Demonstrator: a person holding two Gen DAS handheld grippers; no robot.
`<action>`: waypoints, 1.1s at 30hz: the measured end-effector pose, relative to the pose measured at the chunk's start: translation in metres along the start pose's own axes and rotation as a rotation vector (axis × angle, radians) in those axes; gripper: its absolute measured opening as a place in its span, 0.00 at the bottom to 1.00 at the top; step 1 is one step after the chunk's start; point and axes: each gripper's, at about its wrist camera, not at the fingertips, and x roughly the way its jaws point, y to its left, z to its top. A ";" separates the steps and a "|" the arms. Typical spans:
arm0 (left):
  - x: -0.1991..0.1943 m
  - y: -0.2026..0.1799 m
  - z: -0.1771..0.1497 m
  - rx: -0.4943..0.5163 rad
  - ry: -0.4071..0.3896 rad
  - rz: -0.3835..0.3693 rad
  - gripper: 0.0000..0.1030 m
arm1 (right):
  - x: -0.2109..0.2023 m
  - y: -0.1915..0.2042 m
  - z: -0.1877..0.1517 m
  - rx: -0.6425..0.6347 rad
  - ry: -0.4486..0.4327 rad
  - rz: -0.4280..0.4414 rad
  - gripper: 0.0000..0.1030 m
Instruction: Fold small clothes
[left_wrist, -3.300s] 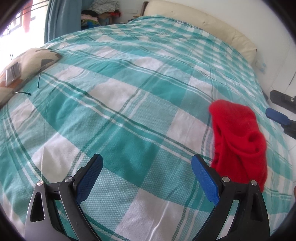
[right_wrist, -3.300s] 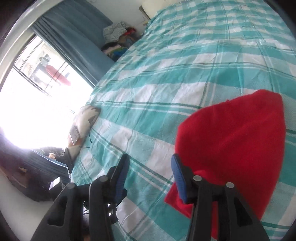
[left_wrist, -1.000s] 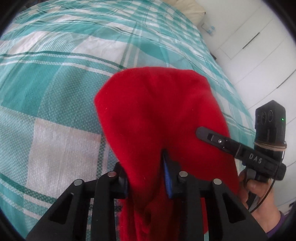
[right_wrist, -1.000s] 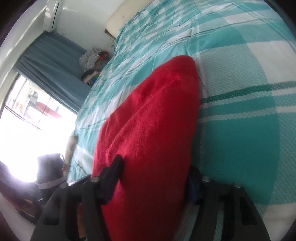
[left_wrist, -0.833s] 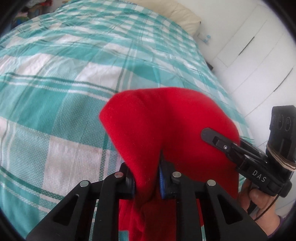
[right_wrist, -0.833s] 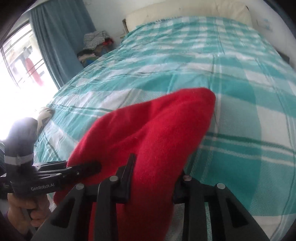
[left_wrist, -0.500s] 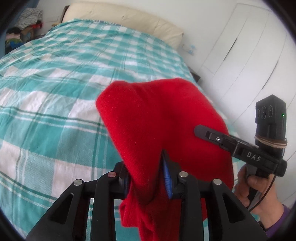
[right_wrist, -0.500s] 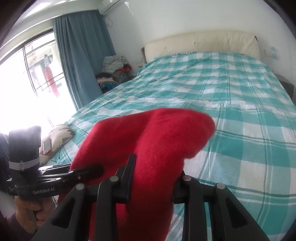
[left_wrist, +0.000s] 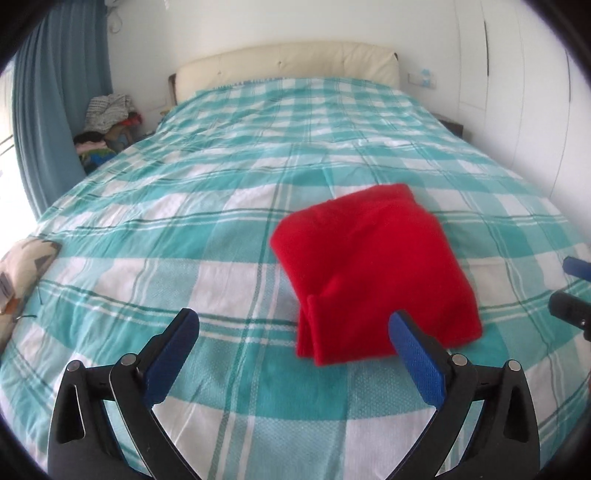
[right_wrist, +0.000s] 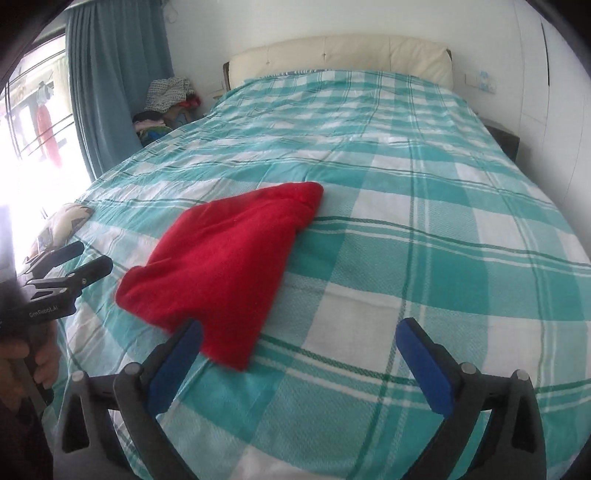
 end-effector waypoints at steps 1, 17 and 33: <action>-0.002 -0.005 -0.006 0.015 0.016 0.024 1.00 | -0.010 0.004 -0.008 -0.010 -0.015 0.000 1.00; -0.042 -0.015 -0.050 -0.029 0.062 0.050 1.00 | -0.040 0.051 -0.063 -0.011 0.006 0.042 1.00; -0.050 -0.013 -0.051 -0.017 0.009 0.056 1.00 | -0.045 0.059 -0.061 0.001 0.029 0.001 1.00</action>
